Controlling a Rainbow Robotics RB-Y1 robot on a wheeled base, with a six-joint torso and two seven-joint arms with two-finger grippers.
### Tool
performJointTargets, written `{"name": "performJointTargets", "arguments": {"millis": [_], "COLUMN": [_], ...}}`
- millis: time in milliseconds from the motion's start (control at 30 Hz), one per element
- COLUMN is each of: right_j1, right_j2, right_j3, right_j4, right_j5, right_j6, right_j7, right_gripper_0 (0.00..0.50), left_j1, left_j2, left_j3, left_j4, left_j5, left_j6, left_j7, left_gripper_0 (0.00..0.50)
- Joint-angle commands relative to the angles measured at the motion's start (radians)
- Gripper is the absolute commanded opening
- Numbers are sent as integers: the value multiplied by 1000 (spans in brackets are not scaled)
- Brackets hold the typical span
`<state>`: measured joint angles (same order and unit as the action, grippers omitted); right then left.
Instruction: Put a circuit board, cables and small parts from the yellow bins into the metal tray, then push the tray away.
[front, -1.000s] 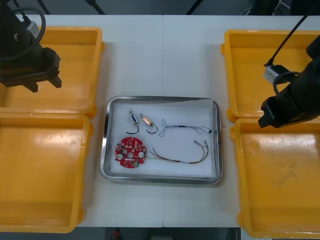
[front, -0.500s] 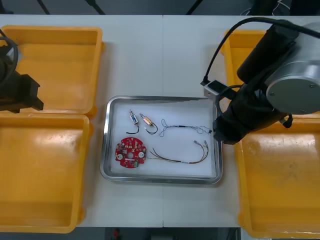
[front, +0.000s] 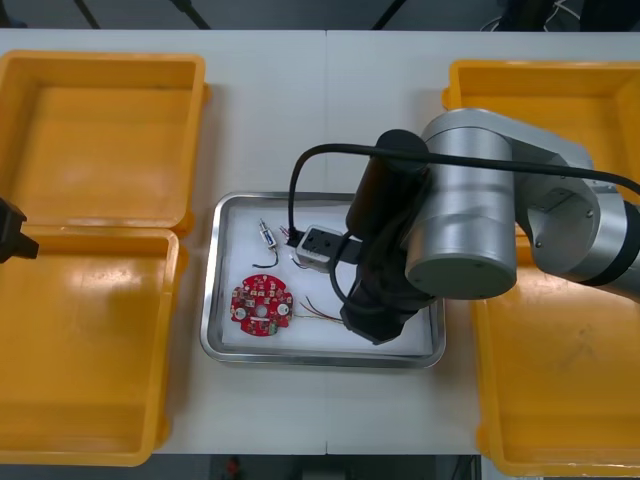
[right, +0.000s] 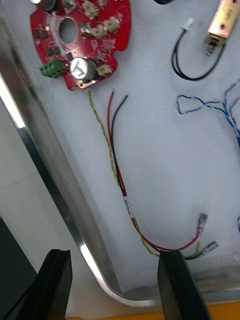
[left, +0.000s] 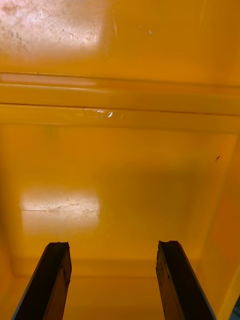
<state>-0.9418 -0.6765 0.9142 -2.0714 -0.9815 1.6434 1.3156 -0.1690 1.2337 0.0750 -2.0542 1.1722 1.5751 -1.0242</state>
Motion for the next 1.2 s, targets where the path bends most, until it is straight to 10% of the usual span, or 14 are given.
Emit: {"name": "performJointTargets", "arguments": {"millis": [33, 600, 1200], "right_j1": [-77, -60, 11], "right_j2": [61, 170, 222], "right_j3": [101, 327, 365], "right_j4": [-13, 50, 109], "right_j5": [47, 271, 346], "right_j6": [-27, -74, -74], "right_j7": [63, 94, 113], "right_gripper_0": [500, 489, 481], "left_j1": [89, 115, 115], "left_j2": [49, 23, -45], "left_j3": [42, 40, 40], "left_j4": [-50, -43, -43], "left_j5": [-17, -77, -123], "left_j6": [-53, -61, -60], "left_j7": [4, 29, 19], "left_gripper_0": [500, 500, 500]}}
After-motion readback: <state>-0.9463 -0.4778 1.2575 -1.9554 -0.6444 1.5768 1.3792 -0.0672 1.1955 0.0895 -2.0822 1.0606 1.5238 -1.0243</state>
